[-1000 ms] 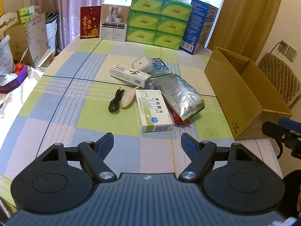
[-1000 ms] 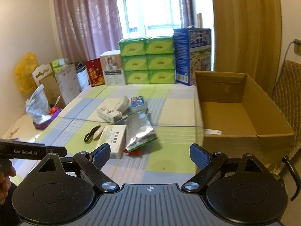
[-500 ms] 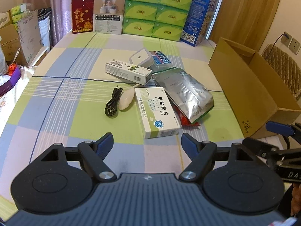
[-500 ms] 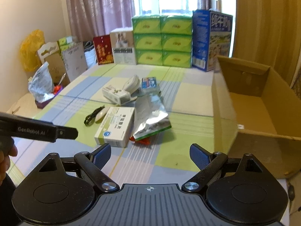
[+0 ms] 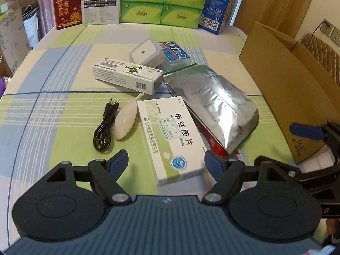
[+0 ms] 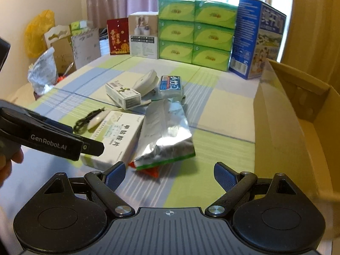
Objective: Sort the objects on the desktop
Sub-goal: 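Move both tools back from the cardboard box over the table, then grasp white medicine box with left tool while right tool moves toward red packet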
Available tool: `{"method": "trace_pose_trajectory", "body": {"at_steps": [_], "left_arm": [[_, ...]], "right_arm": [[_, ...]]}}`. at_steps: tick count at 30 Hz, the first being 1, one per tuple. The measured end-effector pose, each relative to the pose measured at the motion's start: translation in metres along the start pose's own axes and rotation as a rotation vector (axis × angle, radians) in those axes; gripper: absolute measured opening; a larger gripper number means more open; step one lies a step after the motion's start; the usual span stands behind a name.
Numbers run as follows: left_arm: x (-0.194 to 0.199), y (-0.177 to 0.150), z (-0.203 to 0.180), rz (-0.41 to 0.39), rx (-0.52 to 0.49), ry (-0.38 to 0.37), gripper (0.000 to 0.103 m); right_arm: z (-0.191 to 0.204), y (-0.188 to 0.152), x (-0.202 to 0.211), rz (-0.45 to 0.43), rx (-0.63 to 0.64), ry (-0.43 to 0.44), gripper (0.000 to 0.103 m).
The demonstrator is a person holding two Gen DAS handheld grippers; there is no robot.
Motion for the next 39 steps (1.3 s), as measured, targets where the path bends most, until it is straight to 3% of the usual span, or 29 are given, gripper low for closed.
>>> {"method": "trace_pose_trajectory", "body": {"at_steps": [9, 14, 23, 34, 39], "left_arm": [[-0.029, 0.005, -0.005, 0.030, -0.036, -0.042, 0.074], [-0.038, 0.008, -0.004, 0.033, -0.031, -0.060, 0.073], [-0.028, 0.012, 0.017, 0.016, -0.032, -0.042, 0.060], [-0.024, 0.005, 0.016, 0.007, 0.010, -0.063, 0.062], [-0.028, 0.007, 0.009, 0.007, 0.013, -0.075, 0.074]], "right_arm": [[0.000, -0.015, -0.037, 0.084, -0.005, 0.056, 0.088], [0.005, -0.016, -0.048, 0.081, -0.037, 0.075, 0.087], [0.005, -0.015, -0.060, 0.058, -0.105, 0.061, 0.072], [0.009, -0.012, -0.063, 0.032, -0.150, 0.044, 0.066], [-0.006, -0.017, -0.056, 0.054, -0.202, -0.006, 0.065]]}}
Point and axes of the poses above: each gripper's, at about its wrist camera, not at the fingertips, and x roughly against the way its jaws point, z to its left, y to its top, the point moved 4 cm from there along -x, roughly the way its jaws point, and after that the axes turned 6 degrees about -z, right-handed, at the moved point
